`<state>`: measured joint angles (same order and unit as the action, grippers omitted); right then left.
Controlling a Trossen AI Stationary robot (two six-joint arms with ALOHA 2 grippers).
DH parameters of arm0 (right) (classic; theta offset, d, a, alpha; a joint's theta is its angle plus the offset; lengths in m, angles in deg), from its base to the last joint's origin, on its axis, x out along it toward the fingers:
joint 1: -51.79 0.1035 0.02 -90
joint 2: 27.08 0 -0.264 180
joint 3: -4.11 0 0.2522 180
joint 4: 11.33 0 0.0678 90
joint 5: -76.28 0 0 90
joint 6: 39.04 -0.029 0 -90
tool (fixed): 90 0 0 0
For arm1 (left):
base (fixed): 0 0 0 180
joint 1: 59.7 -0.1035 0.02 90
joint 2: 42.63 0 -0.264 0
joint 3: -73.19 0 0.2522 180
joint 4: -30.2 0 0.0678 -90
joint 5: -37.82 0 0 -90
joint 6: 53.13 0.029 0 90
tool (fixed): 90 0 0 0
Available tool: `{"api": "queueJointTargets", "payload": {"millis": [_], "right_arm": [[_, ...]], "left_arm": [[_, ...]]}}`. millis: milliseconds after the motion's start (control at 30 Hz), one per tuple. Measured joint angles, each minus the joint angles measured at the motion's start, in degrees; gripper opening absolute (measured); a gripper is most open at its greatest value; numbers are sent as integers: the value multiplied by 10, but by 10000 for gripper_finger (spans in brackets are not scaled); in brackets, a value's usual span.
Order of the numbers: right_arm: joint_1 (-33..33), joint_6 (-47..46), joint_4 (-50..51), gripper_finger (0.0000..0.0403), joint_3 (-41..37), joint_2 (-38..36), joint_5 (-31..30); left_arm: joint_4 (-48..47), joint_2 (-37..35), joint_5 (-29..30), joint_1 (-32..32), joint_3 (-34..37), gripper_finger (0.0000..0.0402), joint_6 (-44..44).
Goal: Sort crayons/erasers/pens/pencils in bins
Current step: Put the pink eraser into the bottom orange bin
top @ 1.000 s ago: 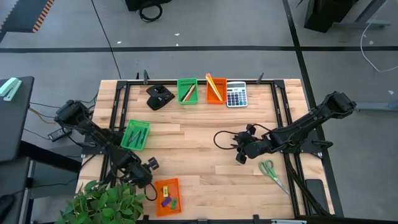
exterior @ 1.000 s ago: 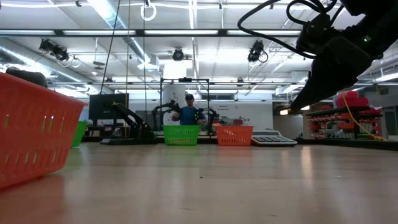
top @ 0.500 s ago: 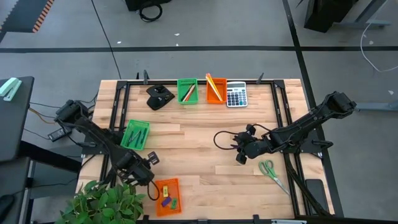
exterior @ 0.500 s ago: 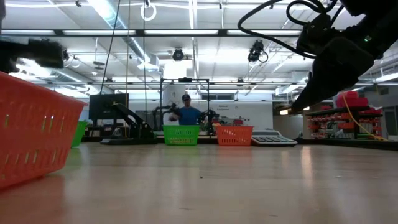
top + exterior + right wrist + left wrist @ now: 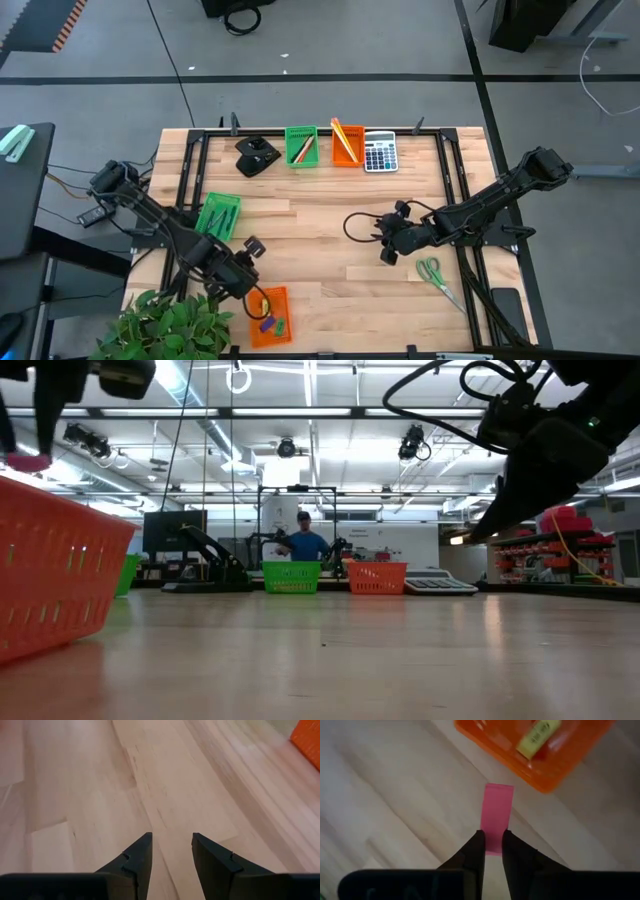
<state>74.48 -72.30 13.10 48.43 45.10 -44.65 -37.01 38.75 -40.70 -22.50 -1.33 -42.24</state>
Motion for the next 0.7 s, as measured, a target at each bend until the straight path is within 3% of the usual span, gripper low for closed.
{"api": "queueJointTargets", "payload": {"millis": [467, 700], "right_arm": [[0, 29, -1, 145, 0, 0, 5], [0, 33, 0, 145, 0, 0, 8]], "left_arm": [[120, 1, 5, -14, -31, 60, 8], [170, 40, 5, -20, -32, 60, 37]]}}
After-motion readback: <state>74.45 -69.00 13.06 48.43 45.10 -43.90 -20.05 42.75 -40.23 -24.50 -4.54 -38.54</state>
